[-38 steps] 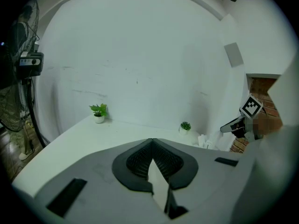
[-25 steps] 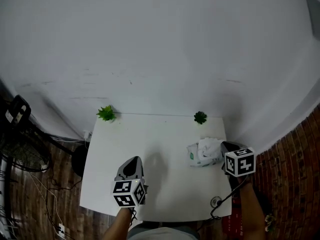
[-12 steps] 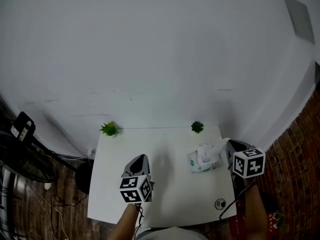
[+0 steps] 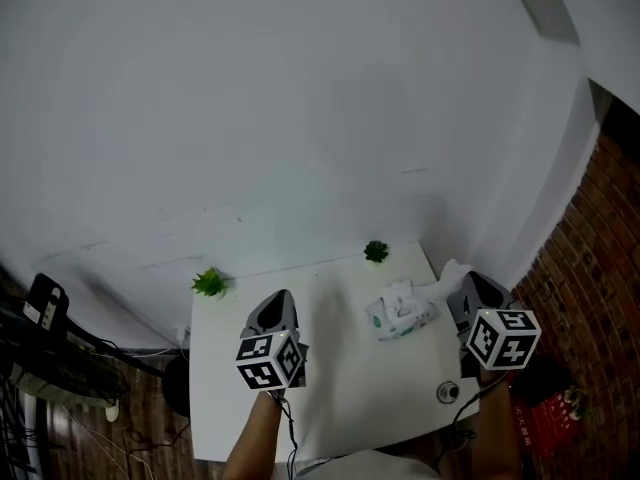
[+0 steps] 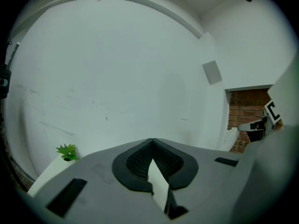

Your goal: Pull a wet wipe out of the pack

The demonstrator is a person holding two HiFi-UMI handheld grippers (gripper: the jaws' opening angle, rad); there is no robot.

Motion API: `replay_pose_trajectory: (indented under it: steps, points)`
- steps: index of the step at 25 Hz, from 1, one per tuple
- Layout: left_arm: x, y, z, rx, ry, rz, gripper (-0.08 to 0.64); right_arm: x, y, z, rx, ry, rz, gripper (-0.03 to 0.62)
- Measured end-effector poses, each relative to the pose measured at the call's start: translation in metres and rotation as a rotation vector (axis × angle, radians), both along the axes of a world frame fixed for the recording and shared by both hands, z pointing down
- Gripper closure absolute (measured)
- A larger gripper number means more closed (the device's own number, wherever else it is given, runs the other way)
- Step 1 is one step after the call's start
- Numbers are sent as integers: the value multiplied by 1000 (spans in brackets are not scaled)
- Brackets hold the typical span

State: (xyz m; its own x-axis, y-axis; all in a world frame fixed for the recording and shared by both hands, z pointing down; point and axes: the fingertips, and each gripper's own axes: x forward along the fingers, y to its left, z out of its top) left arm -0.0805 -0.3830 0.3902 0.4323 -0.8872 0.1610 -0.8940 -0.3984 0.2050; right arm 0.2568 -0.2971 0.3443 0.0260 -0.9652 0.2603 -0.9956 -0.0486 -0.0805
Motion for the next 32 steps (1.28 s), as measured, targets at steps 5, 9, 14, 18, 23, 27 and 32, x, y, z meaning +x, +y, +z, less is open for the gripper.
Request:
replay_pose_trajectory:
  steps: [5, 9, 14, 18, 23, 27, 32]
  points:
    - [16, -1, -5, 11, -10, 46, 558, 19, 24, 10, 45, -62, 111, 589]
    - [21, -2, -6, 13, -10, 59, 558, 27, 35, 16, 43, -62, 145, 589]
    - [21, 0, -7, 13, -2, 64, 558, 22, 45, 16, 58, -92, 125, 590]
    - [21, 2, -6, 9, 5, 63, 558, 20, 47, 17, 54, -102, 126, 591]
    - [20, 2, -5, 5, 11, 64, 558, 16, 48, 18, 51, -98, 121, 591]
    - [20, 1, -2, -5, 14, 68, 558, 12, 46, 17, 48, -97, 115, 591]
    - [22, 1, -2, -10, 14, 81, 558, 11, 46, 17, 47, -96, 116, 591]
